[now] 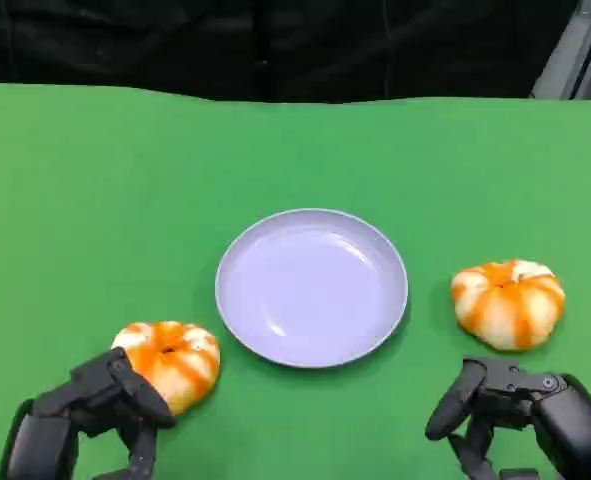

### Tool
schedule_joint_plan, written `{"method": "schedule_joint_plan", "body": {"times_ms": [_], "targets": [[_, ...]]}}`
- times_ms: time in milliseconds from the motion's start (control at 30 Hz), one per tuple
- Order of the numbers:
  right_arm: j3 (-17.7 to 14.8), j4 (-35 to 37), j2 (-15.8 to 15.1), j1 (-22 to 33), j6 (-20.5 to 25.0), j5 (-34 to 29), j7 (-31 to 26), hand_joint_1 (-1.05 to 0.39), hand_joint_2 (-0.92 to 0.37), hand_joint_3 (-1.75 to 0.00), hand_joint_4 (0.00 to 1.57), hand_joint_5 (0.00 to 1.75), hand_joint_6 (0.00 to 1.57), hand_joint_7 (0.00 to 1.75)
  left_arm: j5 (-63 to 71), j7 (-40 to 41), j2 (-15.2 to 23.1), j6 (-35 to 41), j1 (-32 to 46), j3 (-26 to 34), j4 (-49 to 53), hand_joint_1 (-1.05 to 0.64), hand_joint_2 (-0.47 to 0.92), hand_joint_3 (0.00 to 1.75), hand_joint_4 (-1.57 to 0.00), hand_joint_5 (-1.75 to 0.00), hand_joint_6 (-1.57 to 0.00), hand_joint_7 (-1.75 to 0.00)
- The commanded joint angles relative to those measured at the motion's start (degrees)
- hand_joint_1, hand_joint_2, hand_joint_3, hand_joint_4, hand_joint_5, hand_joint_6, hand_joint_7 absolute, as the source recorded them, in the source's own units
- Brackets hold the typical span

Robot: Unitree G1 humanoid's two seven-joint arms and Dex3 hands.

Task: Grasp the bread from the table and place it into the plate.

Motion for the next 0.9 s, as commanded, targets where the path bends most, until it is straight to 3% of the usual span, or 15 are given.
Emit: {"method": "schedule_joint_plan", "body": {"times_ms": [33,533,733,833,900], "targets": [[-0.1,-0.4,-0.5,0.1,0.3,0.4,0.1,0.04,-0.45,-1.16,0.8,1.58,0.78,1.21,0.4,-0.2,1.0,-0.2,-0.1,0.5,-0.1,-0.05,0.38,1.37,-0.84,-1.73,-0.77,-1.5],[0.1,0.0,-0.5,0.0,-0.1,0.4,0.1,0.06,-0.45,-1.15,0.81,1.55,0.79,1.21,-0.5,-0.9,1.3,-0.1,-0.1,0.5,-0.1,-0.05,0.39,1.36,-0.82,-1.71,-0.76,-1.48],[0.3,0.0,-0.3,-0.1,0.2,0.2,0.0,0.05,-0.45,-1.15,0.82,1.56,0.79,1.2,-1.8,-1.7,1.2,0.6,-0.5,0.4,-0.3,-0.06,0.48,1.14,-0.79,-1.27,-0.79,-1.01],[0.5,0.0,-0.2,-0.3,0.2,0.1,-0.1,0.05,-0.45,-1.15,0.83,1.59,0.79,1.2,-0.6,-1.5,1.3,1.6,-0.6,0.4,-1.0,-0.11,0.58,0.9,-0.73,-1.06,-0.77,-0.69],[0.5,0.1,-0.2,-0.4,0.1,-0.1,-0.2,0.04,-0.44,-1.15,0.83,1.6,0.79,1.2,0.5,-1.1,1.4,2.5,-1.0,0.4,-1.3,-0.16,0.71,0.62,-0.66,-0.88,-0.76,-0.39]]}}
